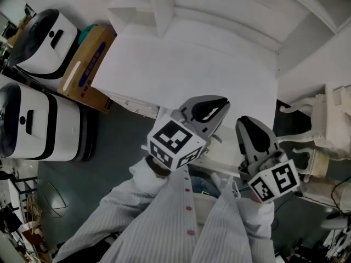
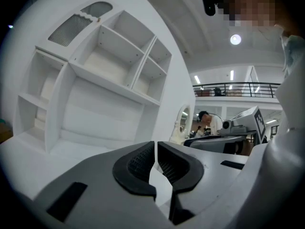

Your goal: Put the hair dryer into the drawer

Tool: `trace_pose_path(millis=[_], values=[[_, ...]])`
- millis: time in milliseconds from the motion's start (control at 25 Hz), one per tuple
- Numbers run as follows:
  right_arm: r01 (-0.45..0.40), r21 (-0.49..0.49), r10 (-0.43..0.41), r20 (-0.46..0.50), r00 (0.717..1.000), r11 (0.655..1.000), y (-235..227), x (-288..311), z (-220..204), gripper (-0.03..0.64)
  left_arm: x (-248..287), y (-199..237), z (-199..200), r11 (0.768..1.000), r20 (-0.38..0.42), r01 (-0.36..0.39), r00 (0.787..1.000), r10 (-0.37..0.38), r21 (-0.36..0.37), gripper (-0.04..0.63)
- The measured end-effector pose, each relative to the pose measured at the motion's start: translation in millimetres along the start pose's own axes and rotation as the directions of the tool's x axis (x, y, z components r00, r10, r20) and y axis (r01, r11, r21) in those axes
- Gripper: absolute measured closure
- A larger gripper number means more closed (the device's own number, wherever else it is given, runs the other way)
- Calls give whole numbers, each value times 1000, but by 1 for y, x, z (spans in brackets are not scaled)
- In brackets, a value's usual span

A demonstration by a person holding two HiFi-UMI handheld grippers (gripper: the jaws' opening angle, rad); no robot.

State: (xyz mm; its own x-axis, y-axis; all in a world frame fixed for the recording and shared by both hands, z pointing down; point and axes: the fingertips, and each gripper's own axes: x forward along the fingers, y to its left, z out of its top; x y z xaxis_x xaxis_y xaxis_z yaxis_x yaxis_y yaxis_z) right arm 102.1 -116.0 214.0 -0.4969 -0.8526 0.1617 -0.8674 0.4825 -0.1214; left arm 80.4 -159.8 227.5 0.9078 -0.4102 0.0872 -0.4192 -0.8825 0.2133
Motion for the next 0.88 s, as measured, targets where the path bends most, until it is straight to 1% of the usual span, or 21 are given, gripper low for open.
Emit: trace_pose_path(millis=[120,240,520,880], values=[[22,-5,-22,25,999,1000,3,-7,10,589,-4,-15,11,999,9,40,999,-40,13,568],[30,-17,-29,35,999,999,6,-11,14,597,-6,-25,13,998,1,61,998,-61,24,568],[41,28,-42,42,998,999,6,-20,14,604,-10,-35,5,997,-26,75,997,-74,27,568],[44,32,-45,19,999,999,8,-25,6,604,-10,-42,0,995,-40,89,995,-88,34,568]])
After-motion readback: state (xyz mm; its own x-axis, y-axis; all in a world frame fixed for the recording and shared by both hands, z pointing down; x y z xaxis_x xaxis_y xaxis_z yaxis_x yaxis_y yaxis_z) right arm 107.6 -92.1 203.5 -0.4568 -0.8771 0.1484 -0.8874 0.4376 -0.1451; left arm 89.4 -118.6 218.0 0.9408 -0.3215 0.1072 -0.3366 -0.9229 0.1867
